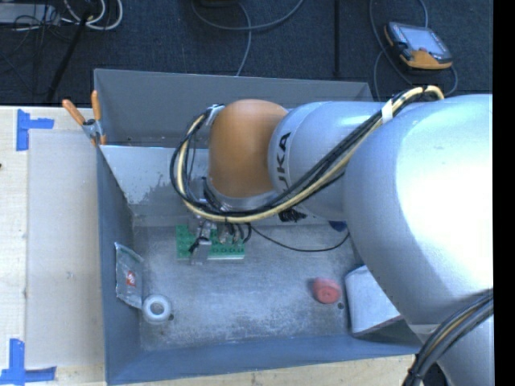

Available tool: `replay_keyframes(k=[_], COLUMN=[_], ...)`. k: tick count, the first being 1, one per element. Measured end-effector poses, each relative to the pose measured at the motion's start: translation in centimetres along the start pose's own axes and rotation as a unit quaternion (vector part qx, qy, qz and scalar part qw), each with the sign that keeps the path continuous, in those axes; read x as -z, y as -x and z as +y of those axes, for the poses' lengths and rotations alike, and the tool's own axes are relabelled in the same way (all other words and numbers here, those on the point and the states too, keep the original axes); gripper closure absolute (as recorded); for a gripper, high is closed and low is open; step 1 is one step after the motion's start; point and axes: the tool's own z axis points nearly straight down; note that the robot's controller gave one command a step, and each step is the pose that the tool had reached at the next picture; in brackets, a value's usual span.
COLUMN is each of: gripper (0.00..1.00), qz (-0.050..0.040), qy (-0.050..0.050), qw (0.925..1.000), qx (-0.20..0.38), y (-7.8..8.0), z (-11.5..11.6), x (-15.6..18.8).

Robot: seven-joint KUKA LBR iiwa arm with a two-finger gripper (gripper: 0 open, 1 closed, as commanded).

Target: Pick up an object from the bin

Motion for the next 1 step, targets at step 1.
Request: replay_keyframes(k=[1], gripper=[1.00], qz=[-0.0020], qy=[0.000], qw=[0.9998], qx=[0.021], y=[-1.98], z=[-1.22], x=[15.15])
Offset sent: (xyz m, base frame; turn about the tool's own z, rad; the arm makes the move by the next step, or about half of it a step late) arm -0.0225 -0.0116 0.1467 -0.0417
